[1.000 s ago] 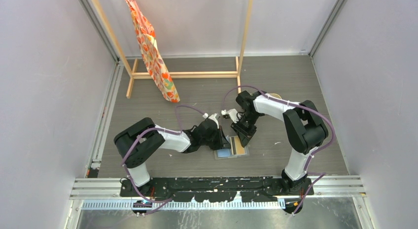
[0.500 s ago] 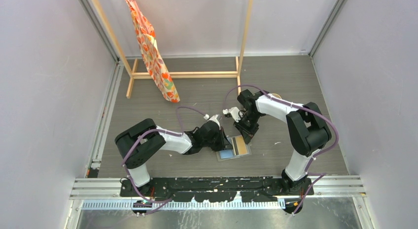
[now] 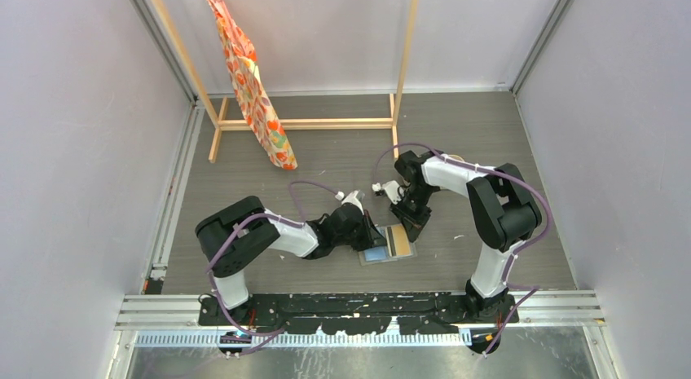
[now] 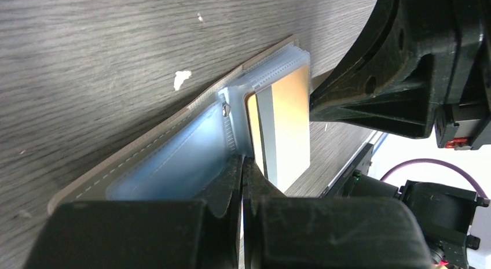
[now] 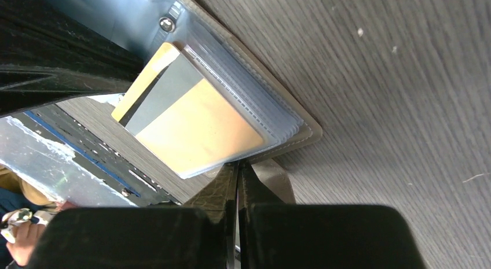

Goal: Put the credit cards into the card holder
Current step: Insert the credit card into the card holder.

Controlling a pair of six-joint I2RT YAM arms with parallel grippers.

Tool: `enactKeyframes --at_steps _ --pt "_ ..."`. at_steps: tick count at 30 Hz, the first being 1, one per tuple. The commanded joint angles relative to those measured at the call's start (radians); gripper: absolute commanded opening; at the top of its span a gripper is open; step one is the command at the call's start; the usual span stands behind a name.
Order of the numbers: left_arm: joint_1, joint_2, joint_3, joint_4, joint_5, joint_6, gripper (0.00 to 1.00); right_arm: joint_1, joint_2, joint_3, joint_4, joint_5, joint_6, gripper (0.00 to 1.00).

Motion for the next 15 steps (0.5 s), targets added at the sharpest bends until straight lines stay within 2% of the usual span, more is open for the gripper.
enactKeyframes --at_steps 1,4,9,15 --pt "-0.007 0.049 -0.003 0.137 -0.045 -0.036 0.01 -0.004 0.002 0.025 0.001 -0.13 0.022 0.05" --pt "-0.008 0.052 0.007 0.122 -0.057 -0.029 0.01 -0.012 -0.004 0.028 0.001 -0.162 0.026 0.05" --pt "-0.007 0.021 0.041 0.009 -0.106 0.011 0.02 -0.025 -0.008 0.036 -0.002 -0.195 0.039 0.05" --pt "-0.005 -0.006 0.059 -0.071 -0.128 0.059 0.07 -0.065 -0.032 0.041 -0.003 -0.195 0.041 0.07"
